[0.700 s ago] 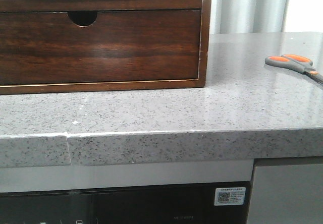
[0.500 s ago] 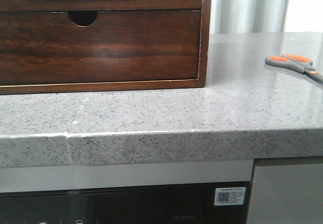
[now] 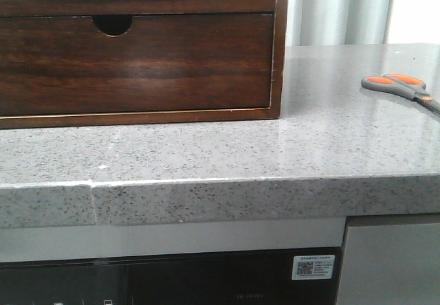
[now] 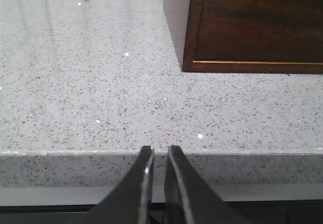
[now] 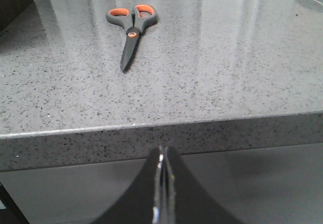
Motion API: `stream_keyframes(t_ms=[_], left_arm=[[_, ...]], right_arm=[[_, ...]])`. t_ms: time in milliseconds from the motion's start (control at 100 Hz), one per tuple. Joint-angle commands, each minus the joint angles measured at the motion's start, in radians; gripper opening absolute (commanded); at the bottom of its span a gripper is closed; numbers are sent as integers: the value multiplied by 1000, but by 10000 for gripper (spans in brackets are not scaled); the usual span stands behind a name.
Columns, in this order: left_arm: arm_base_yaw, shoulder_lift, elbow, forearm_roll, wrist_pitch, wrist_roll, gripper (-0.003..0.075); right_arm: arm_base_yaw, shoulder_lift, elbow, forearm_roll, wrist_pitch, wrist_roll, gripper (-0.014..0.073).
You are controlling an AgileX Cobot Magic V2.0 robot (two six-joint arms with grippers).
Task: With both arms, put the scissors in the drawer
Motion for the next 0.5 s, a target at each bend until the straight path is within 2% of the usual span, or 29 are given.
stream_keyframes(t_ms=[0,240,490], left_arm=[[3,-34,15,-1,-55,-8,3],[3,-34,15,-1,-59,-8,3],[3,-34,15,13,-131,-8,4]], right_arm=[[-6,-22,13,-4,-19,-5,-116],[-6,-22,13,-4,-23,-5,-116],[-6,-22,13,-4,-117,-5,-116]])
